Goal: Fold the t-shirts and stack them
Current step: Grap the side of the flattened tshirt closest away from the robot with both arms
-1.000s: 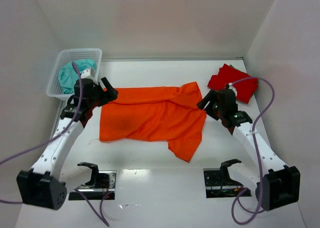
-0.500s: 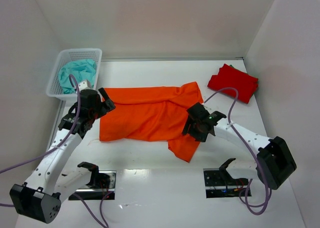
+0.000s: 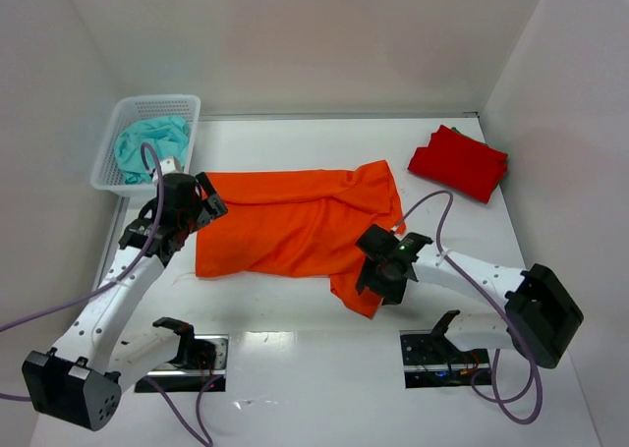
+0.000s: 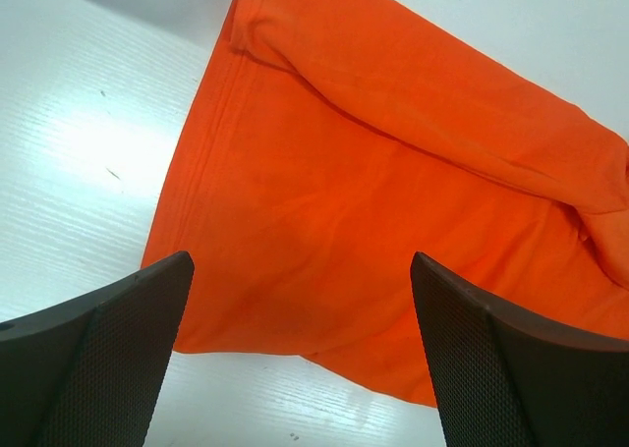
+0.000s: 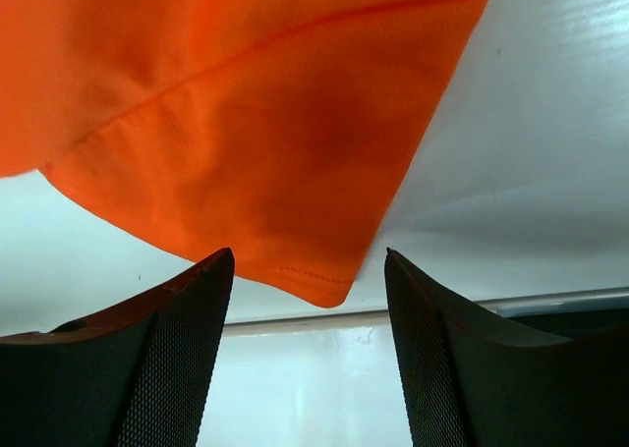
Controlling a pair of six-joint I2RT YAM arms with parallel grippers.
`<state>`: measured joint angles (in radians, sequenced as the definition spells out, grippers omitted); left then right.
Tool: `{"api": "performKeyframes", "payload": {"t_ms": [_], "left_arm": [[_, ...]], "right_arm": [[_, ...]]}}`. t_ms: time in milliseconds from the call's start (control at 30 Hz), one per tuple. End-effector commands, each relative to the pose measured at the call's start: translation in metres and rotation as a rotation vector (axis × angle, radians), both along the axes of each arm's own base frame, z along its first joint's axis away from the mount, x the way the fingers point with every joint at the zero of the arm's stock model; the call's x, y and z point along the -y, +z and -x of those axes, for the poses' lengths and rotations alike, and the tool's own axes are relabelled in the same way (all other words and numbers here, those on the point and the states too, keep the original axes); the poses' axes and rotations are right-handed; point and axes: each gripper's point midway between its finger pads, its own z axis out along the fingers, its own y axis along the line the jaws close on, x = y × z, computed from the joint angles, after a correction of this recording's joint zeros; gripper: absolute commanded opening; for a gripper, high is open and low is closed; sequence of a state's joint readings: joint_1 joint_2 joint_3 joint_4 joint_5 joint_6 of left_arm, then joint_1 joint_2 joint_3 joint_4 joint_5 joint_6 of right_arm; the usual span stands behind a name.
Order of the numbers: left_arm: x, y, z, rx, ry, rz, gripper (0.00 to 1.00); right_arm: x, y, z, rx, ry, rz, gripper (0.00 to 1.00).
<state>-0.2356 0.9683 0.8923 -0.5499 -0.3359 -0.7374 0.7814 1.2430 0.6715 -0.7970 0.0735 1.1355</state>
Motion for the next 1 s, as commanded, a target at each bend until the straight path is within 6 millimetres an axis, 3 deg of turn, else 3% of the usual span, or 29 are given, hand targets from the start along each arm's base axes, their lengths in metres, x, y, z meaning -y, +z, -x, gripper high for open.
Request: {"api": "performKeyframes", "payload": {"t_ms": [0,133,333,567,633,700,800,967], "left_arm": [[0.0,0.025,-0.014,0.067,-0.002,-0.016,1.0],[0.001,0.025,-0.016,0.071,-0.004,-0.014,1.0],[0.0,0.022,-0.015,0.057,0.0,-0.021,1.0],[0.008,0.01,-0.018,0.013,-0.029,-0.001,1.0],[0.013,0.001,-0.017,-0.021,-0.045,0.013,1.0],[0.015,0.0,-0.015,-0.031,-0.041,0.037,1.0],[0.019,-0.014,-0.007,-0.076,-0.024,0.082,1.0],[0.018,-0.018,0.004,-0.088,0.04,0.138,0.99]], "right_arm": [[0.0,-0.007,0.011,-0.049,-0.044,0.021,0.68],[-0.002,-0.015,0.017,-0.07,-0.043,0.055,0.68],[-0.003,-0.021,0.014,-0.065,-0.074,0.058,0.56],[-0.001,-0.023,0.009,-0.032,-0.113,0.057,0.22],[0.0,-0.018,0.004,0.002,-0.127,0.052,0.07],[0.0,-0.009,-0.002,0.04,-0.142,0.039,0.0],[-0.005,0.014,-0.02,0.112,-0.165,-0.016,0.0],[-0.002,0.046,-0.065,0.245,-0.184,-0.05,0.0]]}}
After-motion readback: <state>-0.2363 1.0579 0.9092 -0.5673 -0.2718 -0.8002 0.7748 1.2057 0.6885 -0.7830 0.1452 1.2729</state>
